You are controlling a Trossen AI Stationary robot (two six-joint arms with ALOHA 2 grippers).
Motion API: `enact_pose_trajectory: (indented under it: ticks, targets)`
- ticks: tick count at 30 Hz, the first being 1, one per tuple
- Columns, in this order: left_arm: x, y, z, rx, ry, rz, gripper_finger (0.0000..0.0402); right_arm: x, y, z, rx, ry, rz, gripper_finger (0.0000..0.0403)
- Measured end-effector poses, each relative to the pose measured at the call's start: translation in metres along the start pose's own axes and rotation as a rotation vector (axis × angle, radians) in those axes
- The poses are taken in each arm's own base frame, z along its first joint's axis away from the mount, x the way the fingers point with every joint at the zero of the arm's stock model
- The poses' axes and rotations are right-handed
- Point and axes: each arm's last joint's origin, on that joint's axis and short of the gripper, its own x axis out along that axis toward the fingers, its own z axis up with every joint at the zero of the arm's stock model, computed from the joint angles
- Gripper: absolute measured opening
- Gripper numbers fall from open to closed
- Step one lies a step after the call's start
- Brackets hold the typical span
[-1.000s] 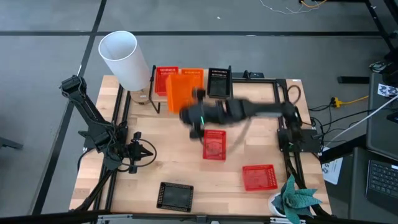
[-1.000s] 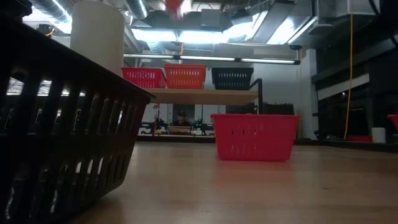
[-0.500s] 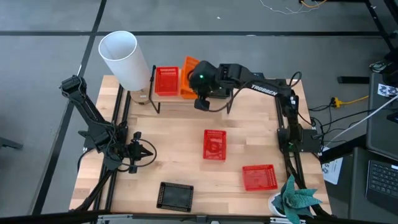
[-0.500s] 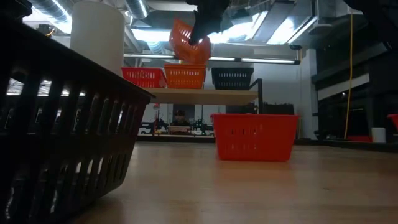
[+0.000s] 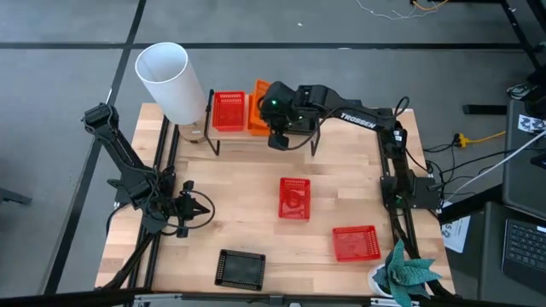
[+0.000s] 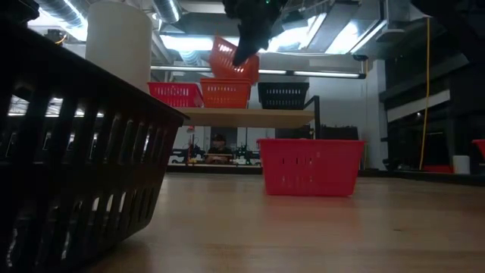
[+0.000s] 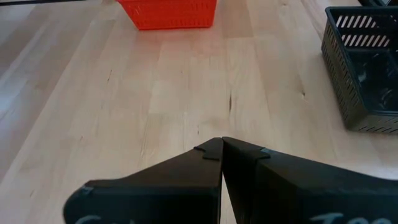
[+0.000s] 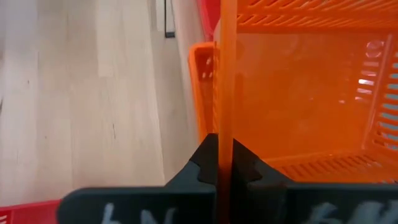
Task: Stack baskets on shelf by color
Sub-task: Stack the orange bin on the orange bin on the shelf
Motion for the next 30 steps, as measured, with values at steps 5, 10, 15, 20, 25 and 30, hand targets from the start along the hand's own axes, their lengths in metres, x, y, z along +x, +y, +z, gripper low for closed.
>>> enact_pose_trajectory:
  ticks: [5,10,15,20,25,30]
  targets:
    - [0.0,0.0,0.0,0.0,0.0,0.0,0.0,0.0,-0.001,0.0,-0.001,0.001,-0.008,0.0011]
    - [0.0,0.0,0.0,0.0,0.0,0.0,0.0,0.0,-0.001,0.0,-0.001,0.001,-0.017,0.004]
    - [0.0,0.0,0.0,0.0,0.0,0.0,0.0,0.005,-0.003,0.0,0.015,0.019,-0.087,0.0076]
    - [0.0,0.0,0.0,0.0,0.0,0.0,0.0,0.01,-0.005,-0.001,0.032,0.035,-0.12,0.0098]
    - [0.0,0.0,0.0,0.0,0.0,-0.001,0.0,0.011,-0.003,-0.001,0.029,0.037,-0.113,0.0101]
    - [0.0,0.0,0.0,0.0,0.0,-0.001,0.0,0.004,0.008,0.006,0.018,-0.007,-0.043,0.0101]
